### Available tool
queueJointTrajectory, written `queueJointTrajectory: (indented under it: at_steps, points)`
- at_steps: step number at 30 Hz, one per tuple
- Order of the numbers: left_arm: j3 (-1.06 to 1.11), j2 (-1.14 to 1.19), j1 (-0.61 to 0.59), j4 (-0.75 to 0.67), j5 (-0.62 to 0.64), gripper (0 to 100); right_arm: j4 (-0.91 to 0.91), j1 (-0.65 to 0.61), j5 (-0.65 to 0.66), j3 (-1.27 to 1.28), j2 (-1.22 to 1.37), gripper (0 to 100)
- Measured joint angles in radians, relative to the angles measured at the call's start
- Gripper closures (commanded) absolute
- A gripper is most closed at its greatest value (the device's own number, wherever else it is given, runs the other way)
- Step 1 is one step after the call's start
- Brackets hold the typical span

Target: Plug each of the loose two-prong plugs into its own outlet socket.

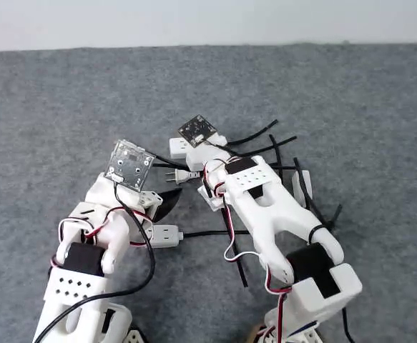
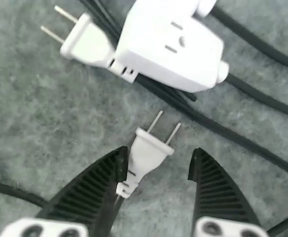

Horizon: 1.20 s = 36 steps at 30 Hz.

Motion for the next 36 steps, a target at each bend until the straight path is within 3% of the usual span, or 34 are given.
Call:
queueJointTrajectory:
  at_steps: [25,27,31,36]
  points:
    - [0.011,0.002,0.0,-0.018,0.0,65,-0.003,-0.037,-0.192,0.055,0.0,80.6]
    - [0.011,0.002,0.0,-0.018,0.0,65,-0.009,-0.038,-0.195,0.058,0.0,83.7]
    - [0.011,0.002,0.0,-0.018,0.0,65,-0.009,-0.035,-0.195,0.064,0.0,99.7]
    - [0.011,0.002,0.0,-0.018,0.0,65,-0.028,-0.032,-0.196,0.064,0.0,99.1]
